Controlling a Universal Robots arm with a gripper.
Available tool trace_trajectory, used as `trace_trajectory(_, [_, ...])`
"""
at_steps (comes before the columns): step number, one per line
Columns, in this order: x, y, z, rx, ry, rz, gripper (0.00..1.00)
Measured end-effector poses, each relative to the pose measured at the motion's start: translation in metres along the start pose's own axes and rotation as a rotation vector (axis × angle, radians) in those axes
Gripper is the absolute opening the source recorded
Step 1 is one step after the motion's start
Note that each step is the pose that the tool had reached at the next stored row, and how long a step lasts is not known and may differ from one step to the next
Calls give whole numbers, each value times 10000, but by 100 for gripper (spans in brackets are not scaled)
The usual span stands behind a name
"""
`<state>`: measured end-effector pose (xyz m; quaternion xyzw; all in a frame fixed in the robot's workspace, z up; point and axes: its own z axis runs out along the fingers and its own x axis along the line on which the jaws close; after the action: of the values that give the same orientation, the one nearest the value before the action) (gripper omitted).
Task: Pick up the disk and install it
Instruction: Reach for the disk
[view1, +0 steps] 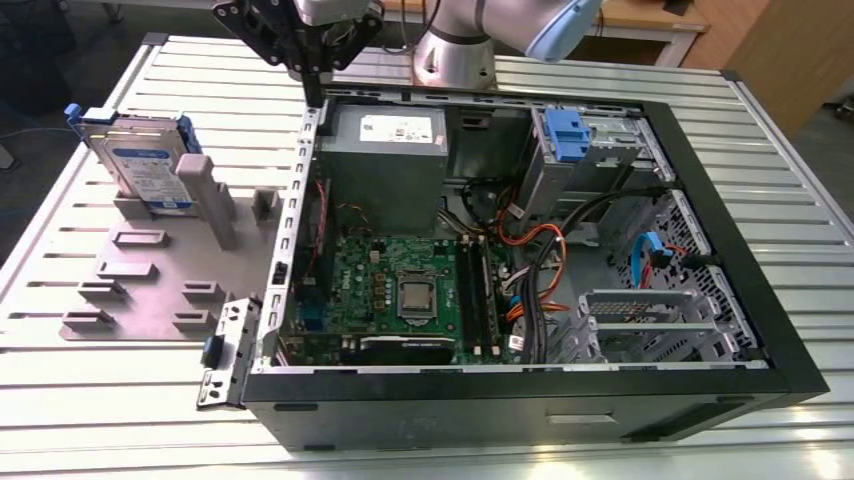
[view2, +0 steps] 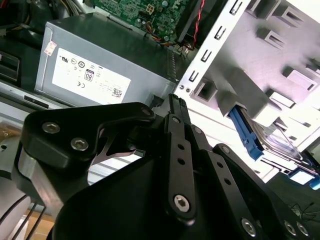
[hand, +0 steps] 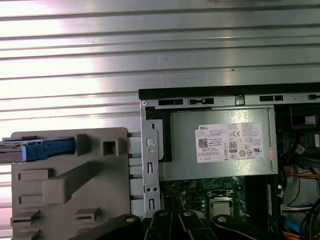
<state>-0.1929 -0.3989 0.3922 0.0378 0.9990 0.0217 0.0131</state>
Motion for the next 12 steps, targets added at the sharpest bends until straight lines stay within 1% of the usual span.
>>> trace_trajectory(6, [90, -7, 0, 0, 0, 0, 11])
trace_trajectory(12, [209, -16, 1, 0, -1, 0, 11])
